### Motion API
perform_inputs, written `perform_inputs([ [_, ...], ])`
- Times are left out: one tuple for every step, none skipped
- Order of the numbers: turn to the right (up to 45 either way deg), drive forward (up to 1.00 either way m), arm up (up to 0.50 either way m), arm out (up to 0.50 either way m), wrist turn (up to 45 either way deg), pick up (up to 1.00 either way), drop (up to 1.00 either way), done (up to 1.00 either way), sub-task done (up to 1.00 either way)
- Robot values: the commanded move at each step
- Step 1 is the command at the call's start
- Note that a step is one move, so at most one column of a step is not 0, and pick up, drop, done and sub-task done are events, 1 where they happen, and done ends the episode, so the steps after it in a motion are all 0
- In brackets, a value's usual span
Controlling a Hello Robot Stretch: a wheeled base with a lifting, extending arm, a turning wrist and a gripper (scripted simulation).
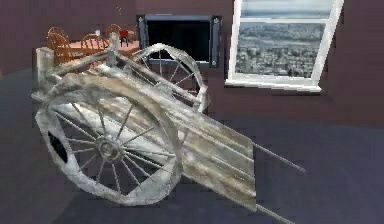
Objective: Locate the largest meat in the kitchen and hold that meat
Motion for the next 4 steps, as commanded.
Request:
perform_inputs([
  [-30.0,0.00,0.00,0.00,0.0,0.00,0.00,0.00,0.00],
  [0.0,0.40,0.00,0.00,0.0,0.00,0.00,0.00,0.00],
  [-36.0,0.00,0.00,0.00,0.0,0.00,0.00,0.00,0.00],
  [-3.0,0.00,0.00,0.00,0.0,0.00,0.00,0.00,0.00],
])
